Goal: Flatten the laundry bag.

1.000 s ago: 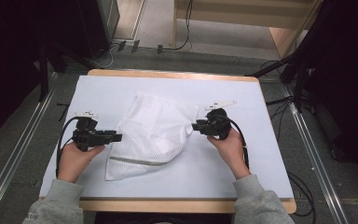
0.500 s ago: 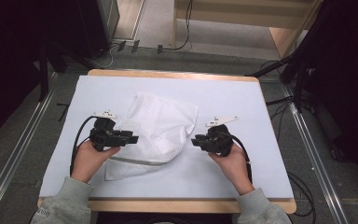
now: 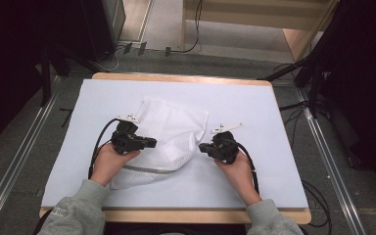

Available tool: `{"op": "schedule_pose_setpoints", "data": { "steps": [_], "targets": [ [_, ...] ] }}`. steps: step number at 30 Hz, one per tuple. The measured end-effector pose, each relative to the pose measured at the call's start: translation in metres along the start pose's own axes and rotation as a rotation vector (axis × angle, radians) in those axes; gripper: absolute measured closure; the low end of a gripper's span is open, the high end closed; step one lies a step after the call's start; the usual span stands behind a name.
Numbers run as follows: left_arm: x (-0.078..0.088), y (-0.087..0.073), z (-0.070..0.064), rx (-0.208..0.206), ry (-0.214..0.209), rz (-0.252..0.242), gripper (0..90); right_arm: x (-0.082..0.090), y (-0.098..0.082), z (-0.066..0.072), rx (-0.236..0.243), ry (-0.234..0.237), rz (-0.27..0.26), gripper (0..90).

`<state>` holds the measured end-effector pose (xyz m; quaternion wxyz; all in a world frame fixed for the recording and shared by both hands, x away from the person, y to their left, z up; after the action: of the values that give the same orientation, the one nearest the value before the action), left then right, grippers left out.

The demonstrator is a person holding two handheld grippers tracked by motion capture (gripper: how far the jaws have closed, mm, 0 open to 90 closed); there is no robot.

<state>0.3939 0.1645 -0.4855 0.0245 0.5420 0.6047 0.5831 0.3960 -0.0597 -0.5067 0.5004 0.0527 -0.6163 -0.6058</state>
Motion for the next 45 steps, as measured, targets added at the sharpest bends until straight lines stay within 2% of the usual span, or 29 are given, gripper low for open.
{"op": "schedule_pose_setpoints", "data": {
  "steps": [3, 7, 10, 14, 19, 24, 27, 29, 32, 34, 37, 40, 45],
  "targets": [
    [-0.007, -0.005, 0.008, 0.01, 0.013, 0.031, 85.8, -0.007, 0.002, -0.003, -0.012, 0.009, -0.006, 88.7],
    [-0.012, -0.011, 0.02, 0.001, 0.058, 0.066, 85.7, -0.017, 0.003, 0.0, -0.02, 0.03, -0.01, 88.7],
    [-0.016, -0.016, 0.028, 0.001, 0.077, 0.09, 85.5, -0.024, 0.001, 0.008, -0.01, 0.062, 0.016, 88.8],
    [-0.014, -0.016, 0.033, 0.009, 0.081, 0.076, 85.4, -0.024, -0.001, 0.021, 0.018, 0.089, 0.04, 88.8],
    [-0.012, -0.017, 0.035, 0.018, 0.078, 0.071, 84.8, -0.015, 0.002, 0.032, 0.038, 0.115, 0.025, 86.2],
    [-0.011, -0.017, 0.036, 0.01, 0.075, 0.074, 84.0, 0.005, -0.003, 0.03, 0.051, 0.087, 0.016, 79.9],
    [-0.011, -0.017, 0.036, 0.012, 0.076, 0.073, 83.6, 0.015, -0.006, 0.031, 0.053, 0.087, 0.013, 78.4],
    [-0.011, -0.017, 0.036, 0.012, 0.075, 0.074, 83.4, 0.021, -0.006, 0.036, 0.041, 0.106, 0.004, 78.5],
    [-0.011, -0.017, 0.036, 0.012, 0.073, 0.074, 83.0, 0.025, -0.006, 0.051, 0.058, 0.139, -0.014, 77.9],
    [-0.011, -0.017, 0.036, 0.013, 0.072, 0.075, 82.7, 0.022, -0.007, 0.062, 0.082, 0.162, -0.016, 75.2],
    [-0.011, -0.017, 0.036, 0.015, 0.07, 0.073, 82.2, 0.012, -0.009, 0.071, 0.105, 0.175, -0.004, 69.4],
    [-0.011, -0.017, 0.037, 0.018, 0.065, 0.072, 82.2, -0.001, -0.012, 0.074, 0.125, 0.179, 0.018, 60.3],
    [-0.011, -0.017, 0.037, 0.015, 0.064, 0.074, 81.7, -0.019, -0.02, 0.071, 0.131, 0.188, 0.063, 53.3]
  ]
}}
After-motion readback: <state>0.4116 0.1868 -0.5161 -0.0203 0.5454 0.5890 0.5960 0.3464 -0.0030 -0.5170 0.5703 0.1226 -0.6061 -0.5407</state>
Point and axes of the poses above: each handheld gripper's, and its own axes: x roughly backward along the jaws, y roughly out of its top, z roughly to its left, the point moved 8 cm from there along -x, roughly forward along the jaws, and after that the axes turned 10 degrees about -z, right-handed, at the moved point
